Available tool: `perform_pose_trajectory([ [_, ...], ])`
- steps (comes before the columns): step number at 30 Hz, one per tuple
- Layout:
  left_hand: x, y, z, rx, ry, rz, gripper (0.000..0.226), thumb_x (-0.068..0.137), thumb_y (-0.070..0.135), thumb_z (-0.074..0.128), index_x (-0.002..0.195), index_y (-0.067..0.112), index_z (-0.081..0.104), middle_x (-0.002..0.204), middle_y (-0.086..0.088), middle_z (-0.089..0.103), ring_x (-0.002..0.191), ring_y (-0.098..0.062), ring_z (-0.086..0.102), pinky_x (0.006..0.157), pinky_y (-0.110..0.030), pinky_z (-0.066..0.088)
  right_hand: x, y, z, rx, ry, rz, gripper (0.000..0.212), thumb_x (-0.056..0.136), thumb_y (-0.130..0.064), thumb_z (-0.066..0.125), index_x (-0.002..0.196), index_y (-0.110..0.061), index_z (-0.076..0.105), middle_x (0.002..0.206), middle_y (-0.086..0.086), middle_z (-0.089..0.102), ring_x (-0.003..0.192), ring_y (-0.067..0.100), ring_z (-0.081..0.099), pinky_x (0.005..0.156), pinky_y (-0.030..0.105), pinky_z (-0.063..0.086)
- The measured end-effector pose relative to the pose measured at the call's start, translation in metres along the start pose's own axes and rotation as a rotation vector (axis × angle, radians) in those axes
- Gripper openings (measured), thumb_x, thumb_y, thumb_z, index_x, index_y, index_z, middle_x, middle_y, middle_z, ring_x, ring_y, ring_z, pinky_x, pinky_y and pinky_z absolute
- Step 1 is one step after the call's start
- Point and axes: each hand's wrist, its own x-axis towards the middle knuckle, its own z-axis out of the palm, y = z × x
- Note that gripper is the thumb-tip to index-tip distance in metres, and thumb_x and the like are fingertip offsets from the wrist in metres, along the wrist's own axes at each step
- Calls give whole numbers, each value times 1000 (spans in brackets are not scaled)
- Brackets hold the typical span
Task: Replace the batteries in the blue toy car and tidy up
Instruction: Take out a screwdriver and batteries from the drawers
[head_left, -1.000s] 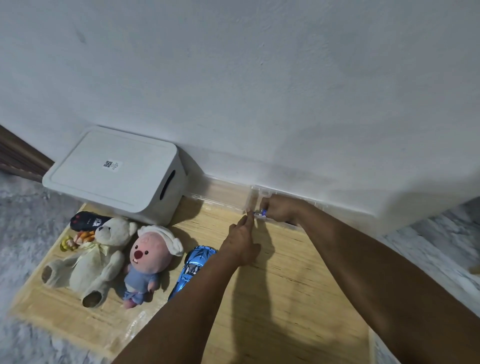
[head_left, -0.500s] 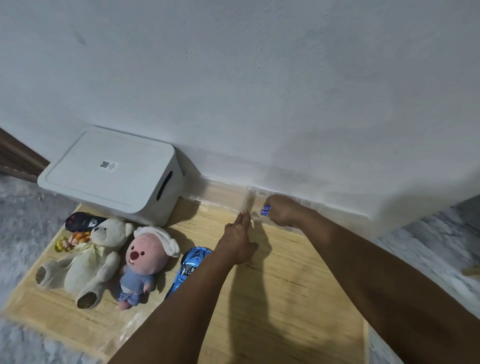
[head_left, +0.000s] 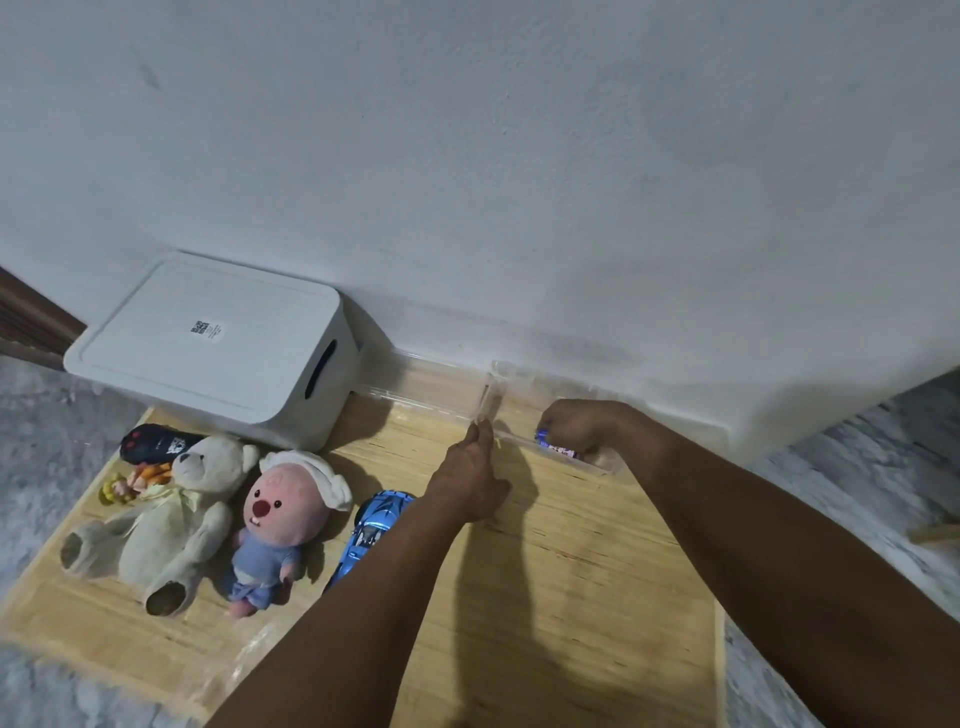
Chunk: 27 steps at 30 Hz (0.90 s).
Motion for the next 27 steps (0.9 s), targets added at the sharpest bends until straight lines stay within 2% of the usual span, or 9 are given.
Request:
perform_pose_trajectory([
  [5, -3, 8, -1, 132, 70, -50, 78, 95, 29, 57, 155, 12, 9, 154, -8, 35, 131, -30, 45, 103, -41, 45, 0, 7, -2, 132, -5, -18, 29, 93, -11, 54, 122, -10, 58, 108, 8, 61, 84, 23, 58, 66, 33, 48],
  [7, -3, 12, -4, 373, 186, -46, 56, 99, 28, 52, 148, 12, 30, 136, -10, 55, 116, -27, 57, 89, -37, 49, -2, 7, 2, 110, 28, -52, 29, 94, -14, 54, 122, -13, 58, 112, 7, 60, 89, 22, 59, 72, 34, 49],
  [9, -2, 16, -9, 587, 287, -23, 33, 101, 25, 46, 131, 12, 54, 117, -9, 65, 104, -25, 63, 79, -33, 49, -5, 6, 7, 48, 86, -101, 30, 96, -18, 52, 125, -15, 55, 120, 4, 57, 101, 23, 57, 84, 36, 49],
  [12, 3, 20, -12, 706, 317, 23, 28, 102, 27, 44, 113, 13, 65, 108, -7, 68, 99, -24, 65, 76, -31, 47, -14, 5, 15, 91, 196, -178, 26, 99, -16, 48, 124, -16, 55, 124, 6, 57, 107, 24, 54, 90, 36, 46],
  [18, 16, 23, -16, 589, 356, 93, 34, 101, 35, 47, 107, 11, 70, 106, -7, 69, 100, -25, 64, 81, -32, 46, -39, 18, 28, 161, 290, -240, 25, 99, -11, 47, 123, -15, 56, 120, 9, 58, 106, 27, 56, 88, 36, 47],
  [21, 20, 20, -17, 457, 376, 91, 33, 99, 31, 49, 106, 6, 69, 106, -10, 67, 99, -28, 63, 82, -32, 45, -39, 24, 50, 20, 355, -248, 32, 95, -4, 48, 124, -16, 54, 117, 10, 53, 104, 28, 54, 88, 35, 46],
  [23, 19, 18, -15, 354, 394, 81, 32, 98, 30, 52, 103, 3, 69, 103, -13, 67, 97, -29, 62, 80, -33, 44, -38, 22, 67, -86, 494, -255, 38, 91, 2, 47, 125, -14, 52, 115, 10, 51, 105, 30, 52, 83, 35, 45],
  [25, 18, 17, -13, 258, 406, 60, 29, 96, 28, 56, 96, 1, 68, 100, -15, 66, 95, -30, 61, 76, -31, 42, -38, 15, 84, -188, 619, -244, 47, 85, 8, 45, 127, -12, 51, 116, 12, 51, 108, 31, 50, 80, 37, 46],
  [27, 18, 15, -12, 157, 404, 39, 25, 94, 22, 58, 85, 0, 65, 95, -17, 64, 92, -32, 60, 72, -30, 39, -36, 9, 98, -251, 650, -224, 52, 83, 10, 44, 130, -10, 49, 120, 13, 52, 111, 32, 50, 82, 38, 43],
])
